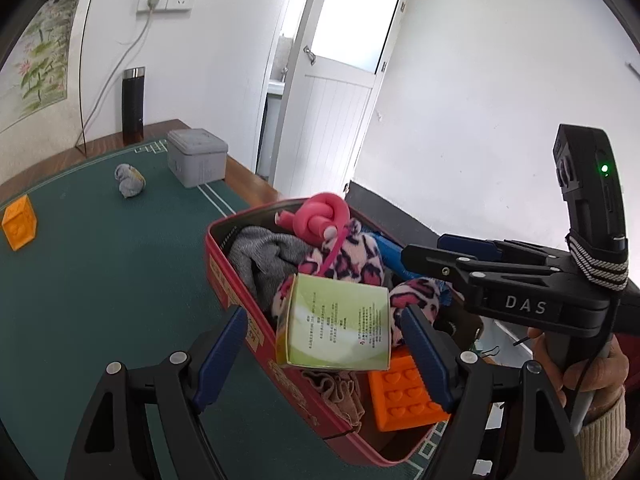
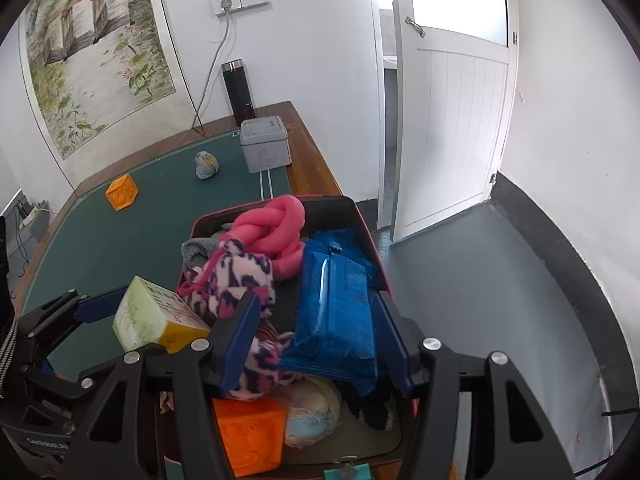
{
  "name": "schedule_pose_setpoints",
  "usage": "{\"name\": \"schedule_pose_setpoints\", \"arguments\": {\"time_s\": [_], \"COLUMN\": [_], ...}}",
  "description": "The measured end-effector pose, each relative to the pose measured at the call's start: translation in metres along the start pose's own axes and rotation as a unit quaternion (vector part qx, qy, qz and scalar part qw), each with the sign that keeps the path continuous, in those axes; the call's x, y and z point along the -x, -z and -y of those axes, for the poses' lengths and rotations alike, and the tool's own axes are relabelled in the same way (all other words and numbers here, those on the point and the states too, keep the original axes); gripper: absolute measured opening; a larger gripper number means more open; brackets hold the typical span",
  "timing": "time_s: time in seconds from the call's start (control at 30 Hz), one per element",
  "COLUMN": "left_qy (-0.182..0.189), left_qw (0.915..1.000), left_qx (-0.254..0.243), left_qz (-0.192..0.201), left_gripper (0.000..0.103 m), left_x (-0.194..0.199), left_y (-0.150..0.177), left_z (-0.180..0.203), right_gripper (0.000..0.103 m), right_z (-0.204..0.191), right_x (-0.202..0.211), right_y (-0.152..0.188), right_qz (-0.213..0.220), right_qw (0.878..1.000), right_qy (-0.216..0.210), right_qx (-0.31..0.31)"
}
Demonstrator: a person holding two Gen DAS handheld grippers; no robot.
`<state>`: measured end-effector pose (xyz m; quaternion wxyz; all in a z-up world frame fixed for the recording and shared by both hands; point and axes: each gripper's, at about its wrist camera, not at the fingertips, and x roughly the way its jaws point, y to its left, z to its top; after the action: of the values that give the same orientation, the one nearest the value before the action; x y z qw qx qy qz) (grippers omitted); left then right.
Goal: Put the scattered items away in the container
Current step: 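Open both tools over the tin and move them back to the table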
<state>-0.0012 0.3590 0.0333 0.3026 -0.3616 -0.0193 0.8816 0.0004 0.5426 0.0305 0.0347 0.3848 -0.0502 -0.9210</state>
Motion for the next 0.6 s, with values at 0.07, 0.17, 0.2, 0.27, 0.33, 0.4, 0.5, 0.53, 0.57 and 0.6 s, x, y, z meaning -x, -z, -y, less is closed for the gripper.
{"name": "schedule_pose_setpoints", "arguments": {"time_s": [0.07,0.17,0.2,0.27,0.33,0.4,0.5,0.53,0.57,0.6], "left_qy": [0.008,0.015,0.014,0.014,0.015,0.01,0.018,0.02,0.022,0.023], "left_qw": [0.9999,0.9997,0.9998,0.9999,0.9998,0.9999,0.9998,0.9997,0.9995,0.9993], "left_qx": [0.012,0.018,0.014,0.008,0.003,-0.006,-0.013,-0.012,-0.011,-0.009], "left_qz": [0.007,0.009,0.004,-0.005,-0.014,-0.009,0.002,0.011,0.019,0.028], "left_gripper": [0.081,0.081,0.081,0.081,0.08,0.08,0.08,0.08,0.08,0.08], "left_x": [0.005,0.002,-0.001,-0.009,-0.016,-0.015,-0.002,0.005,0.012,0.018], "left_y": [-0.003,-0.007,-0.007,-0.003,0.002,0.004,0.001,-0.001,-0.004,-0.007], "left_z": [-0.006,-0.011,-0.01,-0.009,-0.008,-0.008,-0.01,-0.014,-0.017,-0.021], "right_gripper": [0.062,0.062,0.062,0.062,0.062,0.062,0.063,0.063,0.063,0.063], "right_z": [-0.005,-0.013,-0.015,-0.022,-0.027,-0.028,-0.026,-0.026,-0.028,-0.03], "right_x": [0.004,0.01,0.012,0.007,-0.005,-0.017,-0.017,-0.015,-0.011,-0.007], "right_y": [-0.002,-0.004,-0.005,-0.005,-0.003,0.001,-0.001,-0.002,-0.005,-0.008], "right_qz": [0.007,0.019,0.022,0.016,-0.005,-0.026,-0.024,-0.022,-0.017,-0.011], "right_qw": [1.0,1.0,1.0,1.0,1.0,1.0,1.0,1.0,1.0,1.0], "right_qy": [0.001,0.002,0.001,0.006,0.013,0.016,0.02,0.021,0.022,0.023], "right_qx": [-0.001,-0.004,-0.004,0.003,0.007,0.003,-0.002,-0.003,-0.004,-0.004]}}
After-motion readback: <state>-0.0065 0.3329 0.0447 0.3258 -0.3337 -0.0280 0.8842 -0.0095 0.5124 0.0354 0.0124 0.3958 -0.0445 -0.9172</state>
